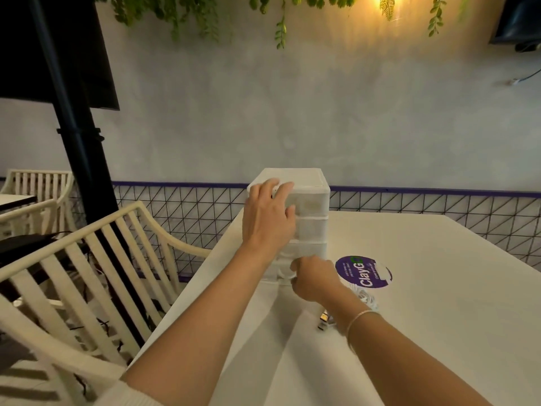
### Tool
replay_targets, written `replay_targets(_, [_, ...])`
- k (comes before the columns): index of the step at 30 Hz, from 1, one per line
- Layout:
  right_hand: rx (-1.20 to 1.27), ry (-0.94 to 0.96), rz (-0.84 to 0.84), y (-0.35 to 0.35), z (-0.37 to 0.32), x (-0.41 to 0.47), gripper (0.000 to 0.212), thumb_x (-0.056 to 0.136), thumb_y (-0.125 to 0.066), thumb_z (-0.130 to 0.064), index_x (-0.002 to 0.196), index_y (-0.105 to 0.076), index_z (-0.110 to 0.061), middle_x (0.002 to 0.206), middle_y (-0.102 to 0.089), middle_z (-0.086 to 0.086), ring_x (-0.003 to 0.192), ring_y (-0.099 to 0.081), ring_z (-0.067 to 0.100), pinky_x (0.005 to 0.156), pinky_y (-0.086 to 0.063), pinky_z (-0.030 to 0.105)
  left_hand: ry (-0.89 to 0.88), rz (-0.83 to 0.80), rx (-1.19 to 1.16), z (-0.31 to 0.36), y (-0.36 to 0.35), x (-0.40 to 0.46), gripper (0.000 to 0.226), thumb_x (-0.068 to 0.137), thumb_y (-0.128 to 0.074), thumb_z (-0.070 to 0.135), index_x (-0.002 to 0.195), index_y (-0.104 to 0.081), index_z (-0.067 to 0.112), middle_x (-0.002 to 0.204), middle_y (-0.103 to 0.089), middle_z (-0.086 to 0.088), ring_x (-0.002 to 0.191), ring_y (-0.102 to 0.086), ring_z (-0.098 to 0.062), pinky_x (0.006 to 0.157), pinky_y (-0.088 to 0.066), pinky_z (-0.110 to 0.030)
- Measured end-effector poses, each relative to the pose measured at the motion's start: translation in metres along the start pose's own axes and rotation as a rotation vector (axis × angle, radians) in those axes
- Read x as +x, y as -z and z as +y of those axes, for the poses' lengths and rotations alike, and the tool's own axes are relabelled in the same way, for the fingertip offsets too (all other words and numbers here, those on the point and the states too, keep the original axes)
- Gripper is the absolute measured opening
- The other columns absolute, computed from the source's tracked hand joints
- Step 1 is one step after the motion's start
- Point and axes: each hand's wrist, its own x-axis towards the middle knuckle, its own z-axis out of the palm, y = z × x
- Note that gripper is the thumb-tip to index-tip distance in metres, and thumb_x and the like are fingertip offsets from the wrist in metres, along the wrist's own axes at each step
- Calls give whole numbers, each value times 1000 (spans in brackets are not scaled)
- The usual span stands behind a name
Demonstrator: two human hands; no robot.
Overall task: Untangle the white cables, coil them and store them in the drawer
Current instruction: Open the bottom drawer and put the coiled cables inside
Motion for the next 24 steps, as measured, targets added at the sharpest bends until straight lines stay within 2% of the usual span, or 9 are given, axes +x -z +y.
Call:
replay_targets(3, [-68, 12, 68, -7, -13, 4, 29, 93, -46, -20, 120, -56, -13, 120, -60, 9, 109, -57, 30, 91, -39, 33, -38, -131, 105, -12, 3, 12, 50, 97, -42, 30, 146, -30, 24, 153, -28, -3, 137, -22, -23, 112, -19, -35])
replay_targets(6, [-164, 34, 121, -10, -21, 9, 24, 91, -47, -18, 110, -60, -12, 113, -63, 8, 103, -60, 28, 88, -39, 33, -26, -252, 124, -20, 0, 13, 50, 100, -38, 32, 148, -25, 25, 155, -24, 0, 141, -15, -21, 114, -9, -34])
replay_targets(11, [-212, 14, 67, -21, -18, 9, 27, 89, -46, -9, 110, -62, -12, 112, -65, 7, 105, -61, 26, 87, -41, 29, -23, -218, 78, -22, -1, 16, 46, 99, -41, 30, 144, -35, 26, 147, -37, -1, 135, -26, -19, 114, -9, -32])
replay_targets(14, [-181, 12, 59, -25, -17, 7, 27, 89, -46, -6, 107, -64, -11, 110, -66, 9, 100, -62, 27, 80, -43, 29, -8, -220, 68, -20, -1, 17, 44, 99, -42, 30, 143, -38, 27, 145, -40, 0, 134, -27, -19, 114, -7, -32])
replay_targets(17, [-191, 67, 47, -22, -24, -3, 26, 89, -44, -4, 106, -64, -10, 109, -66, 10, 93, -59, 24, 77, -33, 30, -7, -237, 86, -20, -2, 17, 45, 99, -42, 31, 143, -36, 27, 145, -38, -1, 135, -27, -20, 115, -5, -35])
replay_targets(21, [-217, 164, 49, -21, -26, -23, 24, 89, -42, -3, 102, -62, -4, 102, -64, 16, 96, -58, 30, 75, -25, 31, -9, -235, 103, -20, -2, 18, 45, 99, -42, 30, 144, -36, 27, 146, -38, -1, 134, -27, -21, 114, -8, -36])
replay_targets(24, [-226, 195, 42, -19, -30, -38, 23, 90, -42, -4, 99, -63, -5, 79, -56, 14, 71, -47, 26, 75, -23, 31, -1, -244, 113, -18, -2, 18, 46, 99, -42, 29, 144, -35, 27, 146, -37, -2, 135, -27, -21, 114, -9, -36])
